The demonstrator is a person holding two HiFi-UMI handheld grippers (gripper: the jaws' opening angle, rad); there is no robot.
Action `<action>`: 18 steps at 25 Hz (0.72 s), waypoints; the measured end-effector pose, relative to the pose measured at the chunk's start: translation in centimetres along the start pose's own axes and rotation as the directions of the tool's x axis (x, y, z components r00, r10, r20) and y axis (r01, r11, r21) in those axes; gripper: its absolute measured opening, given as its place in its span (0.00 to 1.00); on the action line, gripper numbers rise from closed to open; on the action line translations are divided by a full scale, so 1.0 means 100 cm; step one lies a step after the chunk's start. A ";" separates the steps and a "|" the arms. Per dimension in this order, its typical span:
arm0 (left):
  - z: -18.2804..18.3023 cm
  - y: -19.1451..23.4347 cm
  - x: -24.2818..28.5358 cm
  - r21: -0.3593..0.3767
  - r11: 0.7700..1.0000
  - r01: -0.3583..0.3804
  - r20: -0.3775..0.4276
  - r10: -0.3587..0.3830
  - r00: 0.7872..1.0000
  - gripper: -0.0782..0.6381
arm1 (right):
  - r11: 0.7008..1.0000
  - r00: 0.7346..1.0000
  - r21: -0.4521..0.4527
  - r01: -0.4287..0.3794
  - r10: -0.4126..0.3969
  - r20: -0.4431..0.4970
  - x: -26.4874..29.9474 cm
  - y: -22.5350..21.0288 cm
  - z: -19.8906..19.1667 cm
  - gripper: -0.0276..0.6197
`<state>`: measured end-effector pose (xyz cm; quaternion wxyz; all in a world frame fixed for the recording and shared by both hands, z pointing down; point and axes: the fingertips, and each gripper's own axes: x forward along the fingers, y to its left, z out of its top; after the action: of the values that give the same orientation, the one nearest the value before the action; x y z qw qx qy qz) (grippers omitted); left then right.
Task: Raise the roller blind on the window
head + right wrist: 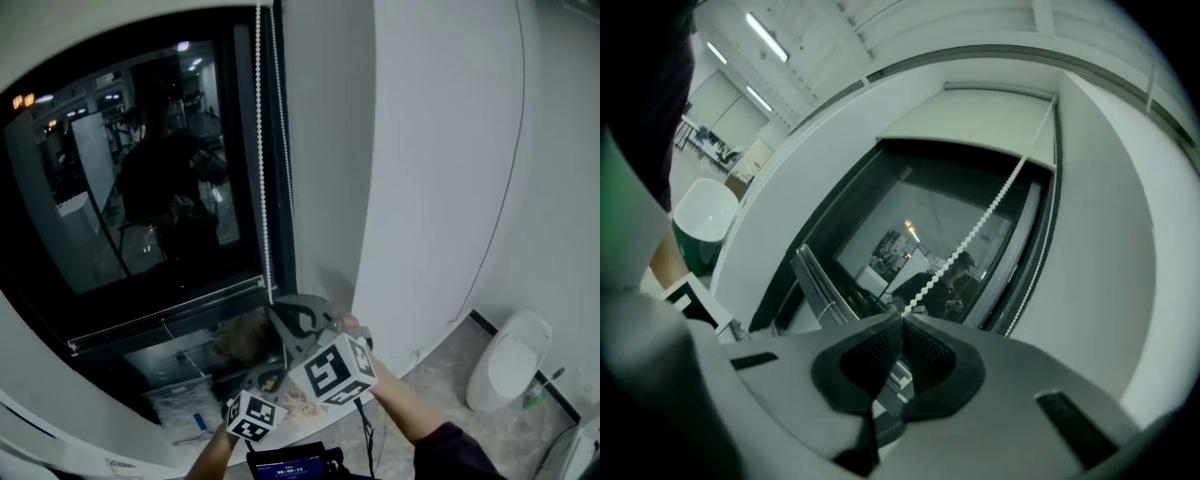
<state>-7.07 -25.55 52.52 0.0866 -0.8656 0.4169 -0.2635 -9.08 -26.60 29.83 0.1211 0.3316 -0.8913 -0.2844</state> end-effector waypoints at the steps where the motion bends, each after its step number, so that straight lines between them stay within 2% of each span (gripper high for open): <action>1: -0.006 0.001 0.001 -0.027 1.000 0.011 -0.006 -0.011 1.000 0.12 | 0.999 1.000 -0.032 0.009 -0.009 -0.013 0.000 0.004 -0.005 0.06; 3: -0.005 0.013 -0.007 -0.105 0.994 0.032 0.034 -0.028 0.999 0.13 | 0.997 0.999 -0.076 0.014 -0.017 -0.034 0.002 0.010 -0.013 0.06; 5: 0.022 0.039 -0.028 -0.233 0.971 0.058 0.160 -0.020 0.987 0.13 | 0.995 0.998 -0.098 0.006 -0.012 -0.056 0.006 0.013 -0.024 0.06; 7: 0.067 0.067 -0.053 -0.341 0.936 0.093 0.311 0.019 0.950 0.13 | 0.994 0.996 -0.112 -0.012 0.002 -0.089 0.006 0.017 -0.041 0.06; 8: 0.093 0.078 -0.066 -0.366 0.925 0.104 0.367 0.041 0.929 0.13 | 0.993 0.995 -0.115 -0.028 0.016 -0.103 0.004 0.022 -0.051 0.06; 9: 0.117 0.084 -0.078 -0.372 0.922 0.104 0.404 0.060 0.913 0.13 | 0.992 0.993 -0.119 -0.047 0.033 -0.114 0.002 0.029 -0.060 0.06; 11: 0.152 0.090 -0.096 -0.337 0.938 0.076 0.437 0.085 0.895 0.13 | 0.987 0.988 -0.131 -0.090 0.073 -0.134 -0.004 0.049 -0.073 0.06; 14: 0.177 0.094 -0.108 -0.275 0.961 0.039 0.463 0.096 0.881 0.13 | 0.981 0.979 -0.130 -0.146 0.125 -0.161 -0.008 0.081 -0.082 0.06; 16: 0.188 0.096 -0.111 -0.260 0.965 0.032 0.478 0.100 0.872 0.13 | 0.976 0.973 -0.130 -0.173 0.149 -0.177 -0.008 0.096 -0.087 0.06; 18: 0.195 0.095 -0.109 -0.254 0.967 0.026 0.476 0.101 0.873 0.13 | 0.972 0.967 -0.130 -0.196 0.170 -0.191 -0.008 0.107 -0.093 0.06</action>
<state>-8.84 -24.59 28.35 0.0827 -0.8995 0.4287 0.0191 -10.27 -23.43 43.64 0.2505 0.2619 -0.8803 -0.3063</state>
